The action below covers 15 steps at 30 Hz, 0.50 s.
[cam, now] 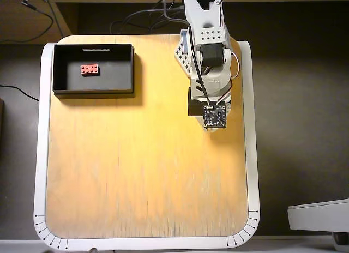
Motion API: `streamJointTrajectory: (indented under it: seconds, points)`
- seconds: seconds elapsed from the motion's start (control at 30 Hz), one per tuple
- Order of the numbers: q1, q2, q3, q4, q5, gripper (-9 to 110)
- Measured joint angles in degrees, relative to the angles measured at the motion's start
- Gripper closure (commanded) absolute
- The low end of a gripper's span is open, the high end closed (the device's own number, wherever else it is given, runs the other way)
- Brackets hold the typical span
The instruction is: Grasp a lego block and put it in the bin.
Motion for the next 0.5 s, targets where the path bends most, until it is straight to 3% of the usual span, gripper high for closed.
streamJointTrajectory:
  seconds: [0.5]
  points:
    - [-0.2, 0.0, 0.0, 2.9, -6.0, 101]
